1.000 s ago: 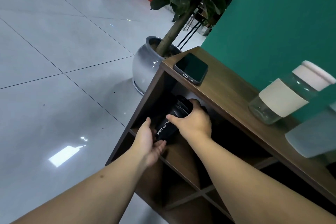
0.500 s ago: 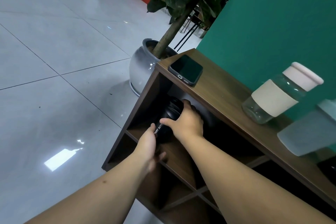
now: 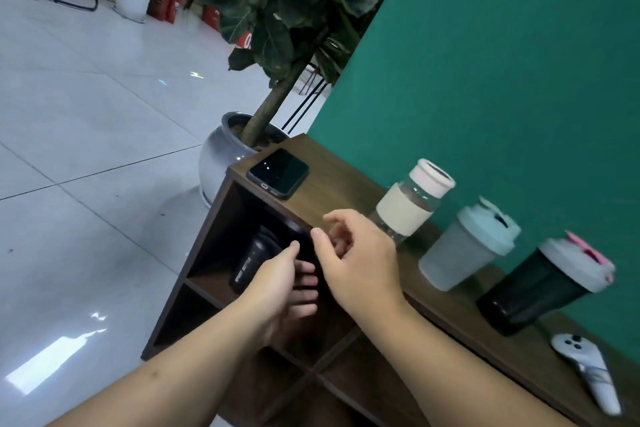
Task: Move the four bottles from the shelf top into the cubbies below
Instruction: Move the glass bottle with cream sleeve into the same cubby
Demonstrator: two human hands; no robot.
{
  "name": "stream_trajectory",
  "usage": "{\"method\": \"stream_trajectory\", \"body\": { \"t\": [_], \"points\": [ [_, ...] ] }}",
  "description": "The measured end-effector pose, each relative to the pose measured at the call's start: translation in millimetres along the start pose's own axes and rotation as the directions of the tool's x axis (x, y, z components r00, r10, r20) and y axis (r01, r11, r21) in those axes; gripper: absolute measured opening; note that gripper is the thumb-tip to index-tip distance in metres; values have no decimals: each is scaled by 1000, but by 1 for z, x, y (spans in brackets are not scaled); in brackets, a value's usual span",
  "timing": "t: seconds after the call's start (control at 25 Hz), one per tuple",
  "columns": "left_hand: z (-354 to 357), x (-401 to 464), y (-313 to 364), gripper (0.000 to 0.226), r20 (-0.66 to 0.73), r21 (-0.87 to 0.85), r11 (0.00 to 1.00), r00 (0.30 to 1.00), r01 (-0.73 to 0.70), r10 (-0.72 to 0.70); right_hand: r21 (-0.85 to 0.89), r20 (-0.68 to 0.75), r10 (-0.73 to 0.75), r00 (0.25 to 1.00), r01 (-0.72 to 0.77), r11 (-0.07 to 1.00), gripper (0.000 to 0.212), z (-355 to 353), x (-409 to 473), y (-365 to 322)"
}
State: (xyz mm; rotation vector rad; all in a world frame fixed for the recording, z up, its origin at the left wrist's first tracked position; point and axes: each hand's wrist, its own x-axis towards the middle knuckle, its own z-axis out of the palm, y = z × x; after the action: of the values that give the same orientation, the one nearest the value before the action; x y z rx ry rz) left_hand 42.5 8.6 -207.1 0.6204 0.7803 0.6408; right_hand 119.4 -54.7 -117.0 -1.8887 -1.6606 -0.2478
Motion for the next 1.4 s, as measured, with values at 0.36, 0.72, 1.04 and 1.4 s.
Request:
{"method": "stream_trajectory", "body": {
  "t": [0.36, 0.72, 1.04, 1.4],
  "points": [
    [79, -30, 32, 61, 284, -331, 942, 957, 49, 50, -287, -82, 427, 900, -432, 855, 89, -109, 126, 60],
    [89, -37, 38, 57, 229, -345, 938, 972, 40, 43, -120, -52, 516, 855, -519, 847, 41, -84, 128, 59],
    [40, -86, -4, 29, -75, -172, 981, 994, -92, 80, -7, -66, 405, 912, -406, 914, 68, -97, 9, -39],
    [-41, -22, -101, 57, -354, -172, 962, 898, 211, -260, -138, 332, 554, 763, -542, 829, 80, 33, -81, 2]
  ]
}}
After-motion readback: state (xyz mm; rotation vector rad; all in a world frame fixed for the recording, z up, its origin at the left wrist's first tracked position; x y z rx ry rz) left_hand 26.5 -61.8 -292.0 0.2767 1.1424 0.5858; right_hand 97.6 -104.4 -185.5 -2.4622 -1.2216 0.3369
